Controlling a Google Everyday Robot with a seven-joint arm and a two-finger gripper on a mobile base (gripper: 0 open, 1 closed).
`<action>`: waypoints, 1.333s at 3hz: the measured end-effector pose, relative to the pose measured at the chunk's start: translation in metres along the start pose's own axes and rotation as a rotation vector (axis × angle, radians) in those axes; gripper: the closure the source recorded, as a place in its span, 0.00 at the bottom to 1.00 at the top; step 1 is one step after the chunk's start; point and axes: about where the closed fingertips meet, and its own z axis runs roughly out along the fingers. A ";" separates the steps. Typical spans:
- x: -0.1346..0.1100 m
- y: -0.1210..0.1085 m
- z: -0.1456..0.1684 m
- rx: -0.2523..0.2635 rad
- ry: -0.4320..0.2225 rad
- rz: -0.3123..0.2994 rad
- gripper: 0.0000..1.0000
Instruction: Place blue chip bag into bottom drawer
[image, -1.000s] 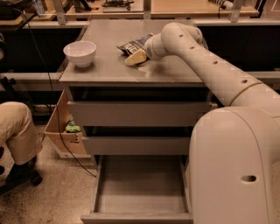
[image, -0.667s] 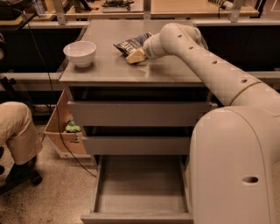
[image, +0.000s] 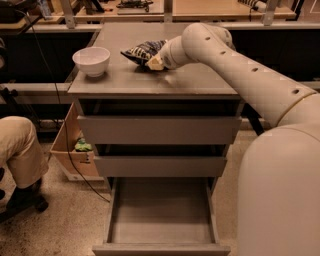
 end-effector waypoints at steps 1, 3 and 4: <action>-0.015 0.020 -0.036 -0.053 -0.054 -0.040 1.00; -0.018 0.048 -0.131 -0.202 -0.266 -0.022 1.00; 0.008 0.024 -0.199 -0.168 -0.312 0.018 1.00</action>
Offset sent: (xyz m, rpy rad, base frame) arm -0.1509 -0.0545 0.0923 0.2600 -0.0855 0.2912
